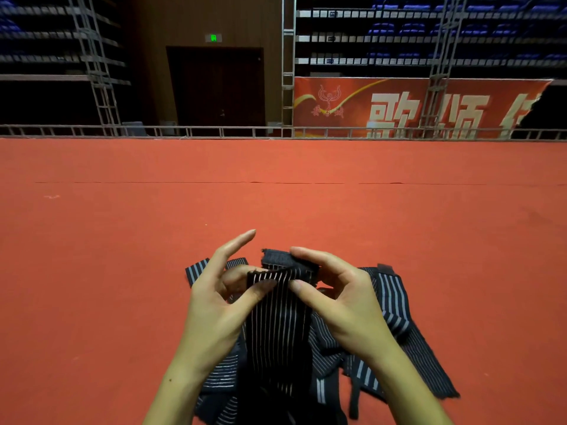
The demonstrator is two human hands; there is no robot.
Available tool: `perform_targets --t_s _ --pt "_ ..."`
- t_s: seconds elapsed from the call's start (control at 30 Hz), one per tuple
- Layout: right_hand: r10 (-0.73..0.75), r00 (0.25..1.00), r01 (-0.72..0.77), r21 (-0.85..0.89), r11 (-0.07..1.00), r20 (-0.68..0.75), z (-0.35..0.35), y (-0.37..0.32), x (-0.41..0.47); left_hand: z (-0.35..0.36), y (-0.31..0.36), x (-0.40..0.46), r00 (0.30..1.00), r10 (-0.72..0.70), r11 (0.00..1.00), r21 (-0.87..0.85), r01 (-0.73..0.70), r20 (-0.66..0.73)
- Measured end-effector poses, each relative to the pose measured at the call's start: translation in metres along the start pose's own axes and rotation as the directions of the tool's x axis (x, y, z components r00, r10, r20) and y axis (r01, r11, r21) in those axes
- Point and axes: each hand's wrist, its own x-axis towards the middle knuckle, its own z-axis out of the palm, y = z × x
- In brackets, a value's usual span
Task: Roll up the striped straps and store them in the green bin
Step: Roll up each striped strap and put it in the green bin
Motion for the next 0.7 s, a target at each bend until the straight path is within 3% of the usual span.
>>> perform_targets --t_s 0.23,0.37,0.53,0.7 --pt "0.031 0.999 -0.031 -0.009 0.999 0.027 -0.0039 0.0002 -0.0048 0.005 0.0059 -0.0022 1.0 -0.025 0.997 -0.07 0.025 0.007" --pt "0.001 1.0 -0.001 -0.007 1.0 -0.019 -0.0028 0.0008 -0.005 0.0076 0.0029 -0.0024 0.997 -0.05 0.999 -0.014 0.051 0.054" --pt "0.019 0.999 -0.02 -0.025 0.999 -0.026 -0.0029 -0.0004 -0.0053 0.0096 0.0023 -0.0046 1.0 0.019 0.999 0.049 -0.019 -0.015" --pt "0.055 0.998 -0.055 -0.046 0.997 -0.005 -0.0068 0.0 -0.005 0.0047 0.0021 -0.0061 0.999 0.033 0.999 0.02 -0.034 0.035"
